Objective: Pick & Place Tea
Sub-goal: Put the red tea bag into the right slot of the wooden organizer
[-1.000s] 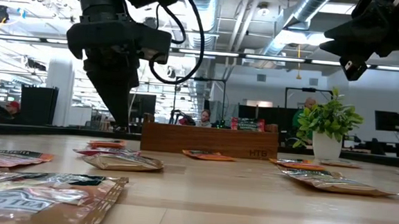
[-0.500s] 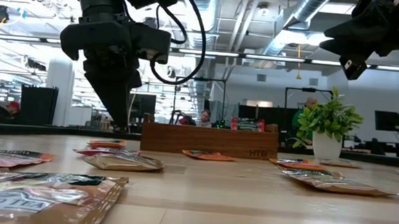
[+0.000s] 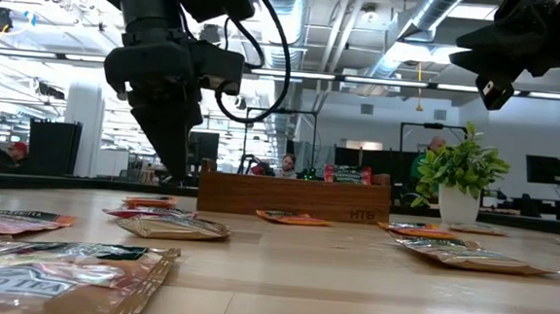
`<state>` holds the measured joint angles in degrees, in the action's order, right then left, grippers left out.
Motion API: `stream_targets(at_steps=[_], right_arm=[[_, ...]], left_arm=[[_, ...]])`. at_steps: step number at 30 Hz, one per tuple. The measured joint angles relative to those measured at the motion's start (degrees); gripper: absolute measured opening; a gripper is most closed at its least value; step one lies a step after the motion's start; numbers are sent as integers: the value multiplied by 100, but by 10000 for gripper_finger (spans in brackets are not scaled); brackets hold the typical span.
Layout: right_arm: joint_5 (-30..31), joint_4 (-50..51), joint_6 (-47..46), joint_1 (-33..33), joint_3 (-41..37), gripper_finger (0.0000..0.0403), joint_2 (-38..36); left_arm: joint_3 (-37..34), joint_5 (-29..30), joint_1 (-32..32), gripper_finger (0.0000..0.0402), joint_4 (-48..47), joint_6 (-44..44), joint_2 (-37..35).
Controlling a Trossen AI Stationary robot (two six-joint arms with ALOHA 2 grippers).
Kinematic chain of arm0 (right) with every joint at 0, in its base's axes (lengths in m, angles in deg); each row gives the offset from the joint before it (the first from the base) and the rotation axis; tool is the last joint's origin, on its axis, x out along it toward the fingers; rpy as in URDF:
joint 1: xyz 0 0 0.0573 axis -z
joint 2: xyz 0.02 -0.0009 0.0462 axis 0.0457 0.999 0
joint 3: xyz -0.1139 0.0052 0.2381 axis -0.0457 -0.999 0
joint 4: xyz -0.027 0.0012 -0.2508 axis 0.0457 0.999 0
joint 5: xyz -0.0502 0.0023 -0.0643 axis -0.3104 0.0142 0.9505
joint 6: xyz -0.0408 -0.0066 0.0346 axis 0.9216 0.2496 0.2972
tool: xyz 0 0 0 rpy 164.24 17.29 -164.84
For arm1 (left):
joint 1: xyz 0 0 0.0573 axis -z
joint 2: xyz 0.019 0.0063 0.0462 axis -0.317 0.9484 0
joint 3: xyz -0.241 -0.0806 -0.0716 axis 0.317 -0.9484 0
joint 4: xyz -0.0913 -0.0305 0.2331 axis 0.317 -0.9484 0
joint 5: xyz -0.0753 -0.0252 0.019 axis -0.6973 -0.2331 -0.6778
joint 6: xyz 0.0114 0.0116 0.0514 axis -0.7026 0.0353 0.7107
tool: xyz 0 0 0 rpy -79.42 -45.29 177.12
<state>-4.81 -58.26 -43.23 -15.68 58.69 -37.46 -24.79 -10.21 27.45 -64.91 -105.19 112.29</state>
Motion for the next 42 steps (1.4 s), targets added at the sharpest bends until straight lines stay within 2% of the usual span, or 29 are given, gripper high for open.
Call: stream_targets(at_steps=[8,14,29,33,39,42], right_arm=[[-4,0,0,0,0,98,0],[-15,0,0,0,0,98,1],[-13,0,-2,0,0,98,2],[-13,0,-2,0,0,98,0],[-13,0,-5,0,0,98,0],[-13,0,-5,0,0,98,0]], left_arm=[[0,1,-2,29,112,-14,2],[2,-3,-2,30,149,-495,2],[2,121,-2,34,151,-555,2],[2,124,-2,65,151,-494,2],[2,124,-2,150,146,-489,2],[2,122,-2,178,146,-481,2]])
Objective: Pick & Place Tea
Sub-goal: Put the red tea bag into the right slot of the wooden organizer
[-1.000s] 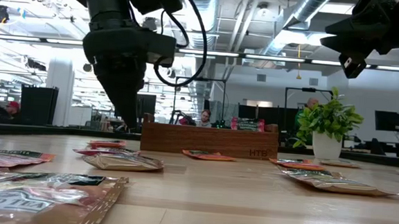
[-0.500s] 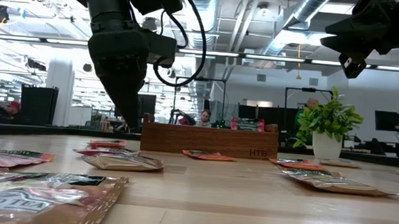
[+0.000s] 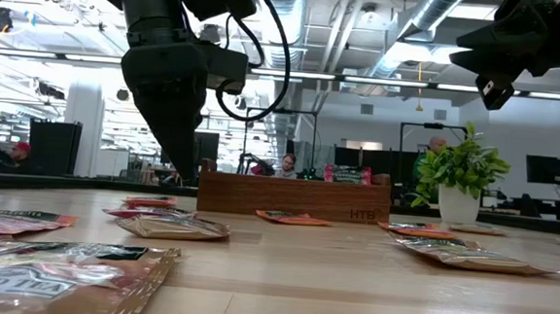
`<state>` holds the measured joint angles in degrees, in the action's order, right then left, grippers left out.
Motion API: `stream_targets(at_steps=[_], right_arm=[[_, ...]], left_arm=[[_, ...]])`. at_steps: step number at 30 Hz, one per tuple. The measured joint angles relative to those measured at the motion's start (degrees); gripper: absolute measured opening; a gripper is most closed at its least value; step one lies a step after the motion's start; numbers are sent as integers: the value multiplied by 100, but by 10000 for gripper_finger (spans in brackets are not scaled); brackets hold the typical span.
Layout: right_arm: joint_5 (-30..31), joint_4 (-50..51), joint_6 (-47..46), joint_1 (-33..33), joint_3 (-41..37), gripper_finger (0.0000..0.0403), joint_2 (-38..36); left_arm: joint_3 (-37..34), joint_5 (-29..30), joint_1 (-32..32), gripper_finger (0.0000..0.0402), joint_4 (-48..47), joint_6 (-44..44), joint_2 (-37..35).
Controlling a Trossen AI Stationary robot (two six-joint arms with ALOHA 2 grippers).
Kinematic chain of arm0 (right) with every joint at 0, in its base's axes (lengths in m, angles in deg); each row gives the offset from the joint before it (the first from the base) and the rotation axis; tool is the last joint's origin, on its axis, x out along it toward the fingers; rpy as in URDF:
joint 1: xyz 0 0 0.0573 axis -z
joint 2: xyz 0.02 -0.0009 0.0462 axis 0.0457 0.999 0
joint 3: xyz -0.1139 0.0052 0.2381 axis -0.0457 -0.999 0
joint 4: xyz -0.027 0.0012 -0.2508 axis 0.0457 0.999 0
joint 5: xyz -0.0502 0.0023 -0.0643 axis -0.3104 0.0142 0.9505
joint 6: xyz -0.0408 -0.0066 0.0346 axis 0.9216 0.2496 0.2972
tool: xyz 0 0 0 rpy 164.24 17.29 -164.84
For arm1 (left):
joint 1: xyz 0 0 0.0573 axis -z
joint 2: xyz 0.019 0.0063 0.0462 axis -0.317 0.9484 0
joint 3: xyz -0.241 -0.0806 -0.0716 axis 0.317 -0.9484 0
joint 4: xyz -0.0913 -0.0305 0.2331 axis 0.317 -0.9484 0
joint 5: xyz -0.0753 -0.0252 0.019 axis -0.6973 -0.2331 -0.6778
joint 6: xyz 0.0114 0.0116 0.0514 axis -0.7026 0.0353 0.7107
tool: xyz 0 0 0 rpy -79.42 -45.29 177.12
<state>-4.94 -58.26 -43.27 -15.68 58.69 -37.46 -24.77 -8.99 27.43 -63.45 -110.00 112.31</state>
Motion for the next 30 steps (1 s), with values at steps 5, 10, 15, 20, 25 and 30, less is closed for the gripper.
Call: stream_targets(at_steps=[5,10,15,20,25,30], right_arm=[[2,0,0,0,0,98,0],[2,0,0,2,0,98,0],[2,0,0,0,0,98,0],[2,-2,0,0,0,98,2],[2,-22,0,-4,1,98,1],[2,-29,0,-4,0,98,0]], left_arm=[[-1,1,4,189,-2,53,0],[0,-153,4,188,-8,410,0],[-2,-315,2,188,-51,523,0],[4,-254,-28,188,-86,523,66],[0,-396,-138,188,-157,518,477],[32,-388,-183,187,-155,453,710]])
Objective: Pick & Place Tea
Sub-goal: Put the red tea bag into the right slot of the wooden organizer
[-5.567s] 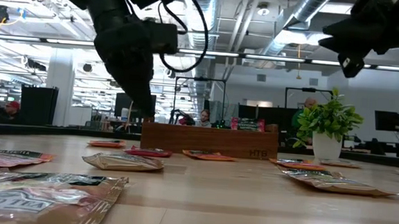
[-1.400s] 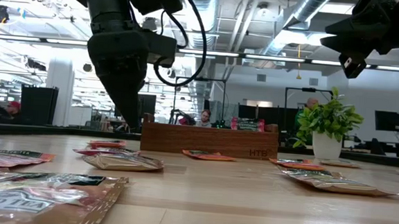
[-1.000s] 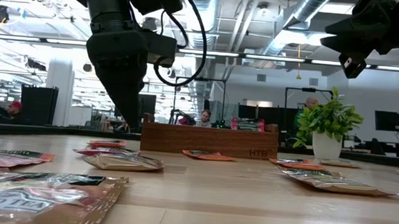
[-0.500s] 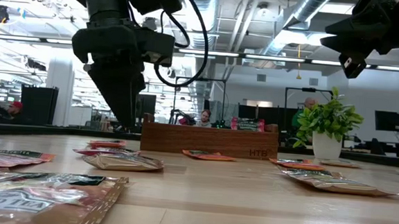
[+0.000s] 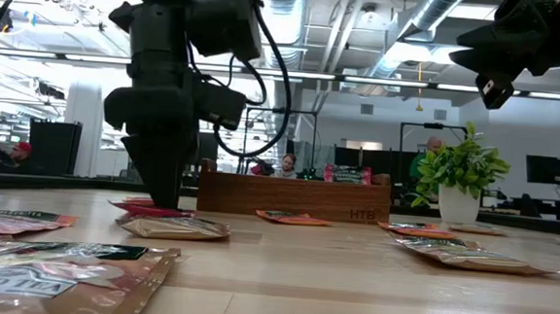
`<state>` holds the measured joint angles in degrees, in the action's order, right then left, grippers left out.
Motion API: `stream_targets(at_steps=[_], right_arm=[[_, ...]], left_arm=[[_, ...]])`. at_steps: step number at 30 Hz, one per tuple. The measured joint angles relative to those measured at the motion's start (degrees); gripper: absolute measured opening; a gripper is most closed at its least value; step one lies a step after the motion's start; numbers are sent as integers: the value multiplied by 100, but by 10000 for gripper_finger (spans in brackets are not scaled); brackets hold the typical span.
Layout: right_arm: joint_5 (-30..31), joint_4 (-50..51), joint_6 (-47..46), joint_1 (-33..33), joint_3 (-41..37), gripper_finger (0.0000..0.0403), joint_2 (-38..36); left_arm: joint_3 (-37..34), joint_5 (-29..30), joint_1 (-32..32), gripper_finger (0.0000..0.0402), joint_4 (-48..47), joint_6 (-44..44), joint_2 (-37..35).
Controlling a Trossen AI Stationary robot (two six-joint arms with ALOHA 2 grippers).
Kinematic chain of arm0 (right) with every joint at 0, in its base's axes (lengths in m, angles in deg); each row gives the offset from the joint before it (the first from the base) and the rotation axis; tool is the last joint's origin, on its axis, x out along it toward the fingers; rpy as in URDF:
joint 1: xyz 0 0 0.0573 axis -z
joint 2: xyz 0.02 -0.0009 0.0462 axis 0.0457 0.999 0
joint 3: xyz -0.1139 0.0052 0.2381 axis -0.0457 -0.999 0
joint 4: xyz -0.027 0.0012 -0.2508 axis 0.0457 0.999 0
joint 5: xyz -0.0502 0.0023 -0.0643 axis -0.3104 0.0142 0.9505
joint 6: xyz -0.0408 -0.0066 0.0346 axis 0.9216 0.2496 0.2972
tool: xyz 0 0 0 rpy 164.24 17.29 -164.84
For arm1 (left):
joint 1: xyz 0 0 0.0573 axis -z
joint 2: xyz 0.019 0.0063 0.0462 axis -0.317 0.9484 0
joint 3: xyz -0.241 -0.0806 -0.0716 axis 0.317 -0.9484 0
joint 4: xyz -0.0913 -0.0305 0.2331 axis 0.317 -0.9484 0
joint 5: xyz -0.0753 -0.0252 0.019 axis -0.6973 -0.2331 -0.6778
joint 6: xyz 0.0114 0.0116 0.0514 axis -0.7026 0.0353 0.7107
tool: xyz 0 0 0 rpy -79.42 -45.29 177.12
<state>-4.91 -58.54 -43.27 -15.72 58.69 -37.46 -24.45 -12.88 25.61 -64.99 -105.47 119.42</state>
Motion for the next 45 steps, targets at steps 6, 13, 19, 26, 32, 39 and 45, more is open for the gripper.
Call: stream_targets(at_steps=[6,13,19,26,32,39,45], right_arm=[[-6,-15,0,0,0,98,1],[-8,-16,0,0,1,98,0],[-9,-15,0,0,0,98,0],[-11,-23,-2,0,0,98,1],[-13,-58,-481,0,2,98,2],[-175,-940,-826,0,7,98,525],[-120,-1124,-788,159,289,106,1381]], left_arm=[[-10,-234,-12,169,-38,30,46],[-20,-215,-18,69,-63,24,26],[-56,-27,1,4,-54,4,-250],[-51,48,3,0,-186,-110,-671],[452,369,41,0,-702,-115,-1080],[1591,1550,112,0,-756,1031,-1086],[2210,2081,-7,0,-450,1923,-959]])
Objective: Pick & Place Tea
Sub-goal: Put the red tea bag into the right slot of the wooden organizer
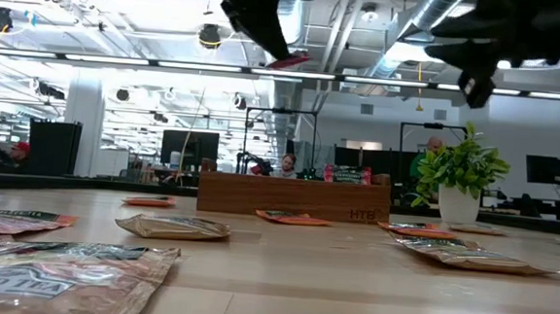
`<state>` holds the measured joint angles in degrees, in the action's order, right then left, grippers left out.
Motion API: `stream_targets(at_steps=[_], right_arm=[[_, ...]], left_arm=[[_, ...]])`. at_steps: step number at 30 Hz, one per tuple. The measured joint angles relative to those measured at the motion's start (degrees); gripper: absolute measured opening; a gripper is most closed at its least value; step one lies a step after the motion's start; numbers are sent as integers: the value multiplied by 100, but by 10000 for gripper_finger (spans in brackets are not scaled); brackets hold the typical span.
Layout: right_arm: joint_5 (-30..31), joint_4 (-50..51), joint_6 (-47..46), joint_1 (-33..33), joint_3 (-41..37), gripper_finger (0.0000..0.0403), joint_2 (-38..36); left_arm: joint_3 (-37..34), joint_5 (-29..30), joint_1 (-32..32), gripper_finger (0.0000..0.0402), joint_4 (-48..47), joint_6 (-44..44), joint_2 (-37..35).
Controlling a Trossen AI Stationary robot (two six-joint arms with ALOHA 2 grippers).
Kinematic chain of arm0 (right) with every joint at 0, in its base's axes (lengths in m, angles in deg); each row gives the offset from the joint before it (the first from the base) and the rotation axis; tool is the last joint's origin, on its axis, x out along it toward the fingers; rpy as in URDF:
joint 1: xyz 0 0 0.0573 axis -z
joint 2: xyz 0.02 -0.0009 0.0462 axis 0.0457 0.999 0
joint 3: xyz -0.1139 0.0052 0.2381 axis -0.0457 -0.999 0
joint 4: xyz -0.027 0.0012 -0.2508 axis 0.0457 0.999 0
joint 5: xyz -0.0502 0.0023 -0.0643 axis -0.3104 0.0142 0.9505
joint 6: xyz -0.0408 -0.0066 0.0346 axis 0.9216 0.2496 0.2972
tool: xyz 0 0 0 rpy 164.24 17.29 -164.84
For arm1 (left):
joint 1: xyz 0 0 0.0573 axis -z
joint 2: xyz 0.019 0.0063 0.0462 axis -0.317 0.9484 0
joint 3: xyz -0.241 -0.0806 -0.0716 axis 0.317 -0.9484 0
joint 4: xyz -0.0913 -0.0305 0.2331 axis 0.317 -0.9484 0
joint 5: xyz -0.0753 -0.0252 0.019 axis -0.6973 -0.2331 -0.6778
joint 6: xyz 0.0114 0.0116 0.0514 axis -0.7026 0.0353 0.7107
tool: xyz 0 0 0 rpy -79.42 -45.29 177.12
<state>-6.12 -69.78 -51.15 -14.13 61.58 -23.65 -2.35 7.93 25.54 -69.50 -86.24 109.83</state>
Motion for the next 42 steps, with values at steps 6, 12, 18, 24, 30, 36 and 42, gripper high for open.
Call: stream_targets(at_steps=[6,12,18,24,30,36,42], right_arm=[[-55,-18,566,279,680,147,903],[-44,323,946,651,1503,188,1773],[-243,512,1127,918,2100,200,2539],[-337,532,1339,1106,2620,196,3070],[-704,539,1348,1323,2927,190,3334],[-999,681,1163,1401,3036,189,3553],[-1003,757,1140,1425,3044,172,3553]], left_arm=[[219,360,-50,0,310,664,184],[224,757,-53,0,534,938,282],[224,1012,-53,0,723,1128,299],[224,1092,-38,0,719,1258,299],[224,1096,-31,0,732,1259,299],[224,1209,-31,0,742,1388,297],[224,1205,-31,0,784,1388,297]])
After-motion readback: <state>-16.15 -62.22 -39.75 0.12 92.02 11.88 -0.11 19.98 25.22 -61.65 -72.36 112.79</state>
